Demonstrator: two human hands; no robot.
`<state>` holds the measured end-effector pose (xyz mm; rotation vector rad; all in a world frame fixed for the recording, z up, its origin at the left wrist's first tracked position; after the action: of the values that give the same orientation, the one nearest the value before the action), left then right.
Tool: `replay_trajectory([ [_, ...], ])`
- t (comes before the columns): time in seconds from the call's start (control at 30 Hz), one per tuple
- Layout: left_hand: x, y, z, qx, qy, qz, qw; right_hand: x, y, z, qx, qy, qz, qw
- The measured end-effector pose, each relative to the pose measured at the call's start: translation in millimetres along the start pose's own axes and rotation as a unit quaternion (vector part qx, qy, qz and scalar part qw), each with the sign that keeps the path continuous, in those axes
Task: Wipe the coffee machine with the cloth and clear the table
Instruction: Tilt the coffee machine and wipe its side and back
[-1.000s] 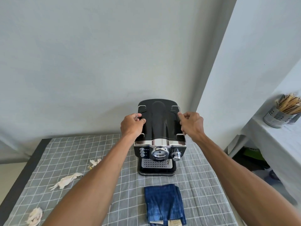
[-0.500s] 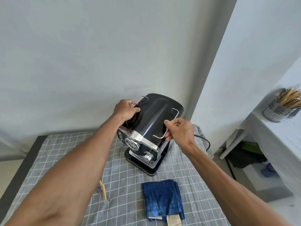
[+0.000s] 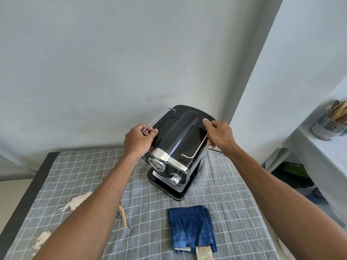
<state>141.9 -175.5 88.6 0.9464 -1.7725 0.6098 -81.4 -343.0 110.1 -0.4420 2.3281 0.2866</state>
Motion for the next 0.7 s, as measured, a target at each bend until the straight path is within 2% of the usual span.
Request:
replay_trajectory([
  [0.17,-2,4,11,0.032,0.021,-0.015,0.999,1,-2,1,0.025,0.022,-0.019,0.999],
  [0.27,1,-1,12,0.035,-0.001,-0.015,0.999,-1,0,1,0.038,0.033,-0.008,0.999],
  [0.5,19,-36,4,-0.023,-0.107,0.007,0.994,2,23,13,0.060,0.012,-0.002,0.998],
  [0.7,22,-63,11,-0.052,-0.151,-0.024,0.987,-1,39,13,0.044,-0.012,-0.022,0.999],
])
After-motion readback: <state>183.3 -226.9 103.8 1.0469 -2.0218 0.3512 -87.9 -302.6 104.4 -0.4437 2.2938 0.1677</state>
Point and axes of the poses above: each hand's wrist, its own y-axis away from the middle knuckle, its own z-axis out of the palm, x = y × z, the point moved 2 cm from there along -y, towards the middle knuckle, and after that the axes turned 15 degrees about y, right-handed, at the moved point
